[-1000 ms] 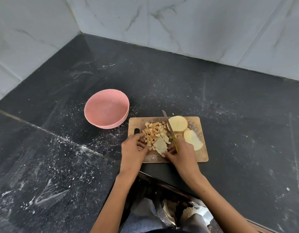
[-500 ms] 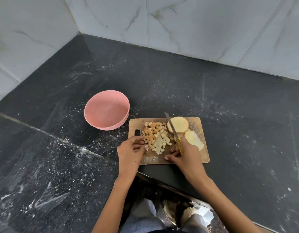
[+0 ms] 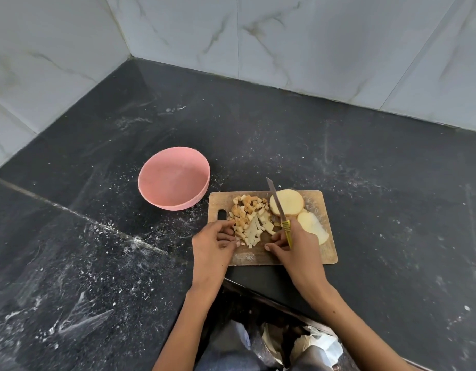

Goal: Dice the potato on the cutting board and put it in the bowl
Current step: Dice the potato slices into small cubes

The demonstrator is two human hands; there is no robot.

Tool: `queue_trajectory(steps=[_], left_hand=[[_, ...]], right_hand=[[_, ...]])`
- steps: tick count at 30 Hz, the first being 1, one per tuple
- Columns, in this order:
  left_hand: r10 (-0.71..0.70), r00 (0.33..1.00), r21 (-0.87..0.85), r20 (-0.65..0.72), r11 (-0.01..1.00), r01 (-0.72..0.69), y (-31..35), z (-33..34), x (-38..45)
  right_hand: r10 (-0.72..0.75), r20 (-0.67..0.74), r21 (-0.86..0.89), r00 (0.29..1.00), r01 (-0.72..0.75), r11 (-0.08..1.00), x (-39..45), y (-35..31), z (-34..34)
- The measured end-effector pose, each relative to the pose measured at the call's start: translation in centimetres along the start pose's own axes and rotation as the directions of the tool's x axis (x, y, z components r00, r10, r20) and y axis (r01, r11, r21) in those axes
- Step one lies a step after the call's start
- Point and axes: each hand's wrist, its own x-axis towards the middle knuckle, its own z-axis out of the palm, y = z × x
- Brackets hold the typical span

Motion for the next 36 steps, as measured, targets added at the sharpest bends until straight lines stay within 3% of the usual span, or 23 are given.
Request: queue_trajectory(steps=[4,8,13,18,22,29,36], left_hand=[[0.110,0.993,0.086,-0.048,0.991,-0.106,0.3,0.4,0.0],[0.222,0.974,0.224,-0.040,0.952,-0.208,0.8,0.0,-0.6],[0.285,0.957,0.324,-0.057,0.912,-0.252,0.8,0.1,-0.7],[0.324,0.944,0.352,-0.059,0.892,-0.284,1.1,0.6,-0.3],[0.360,0.933,0.415,0.013,0.847,-0.333,1.7,1.4,0.3],[0.381,0.880,0.495,0.285,0.727,-0.475,4.0,5.5,2.9],[0.344,0.889,0.602,0.302,0.655,-0.457,5.7,7.4,4.6]], right_hand=[[-0.030,0.040,-0.029,0.999,0.031,0.999,0.7,-1.0,1.4],[-0.039,-0.009,-0.054,0.999,0.039,0.998,0.8,-0.6,0.5],[-0.075,-0.060,-0.148,0.995,0.065,0.987,0.5,0.3,-0.2],[-0.093,-0.037,-0.098,0.995,0.089,0.991,1.1,-0.3,0.8],[-0.068,-0.098,-0.021,0.993,0.066,0.998,1.0,0.8,-1.6],[0.026,-0.224,0.118,0.974,0.000,0.993,0.3,3.1,-5.3],[-0.013,-0.261,0.032,0.965,0.023,0.999,0.0,4.5,-6.2]])
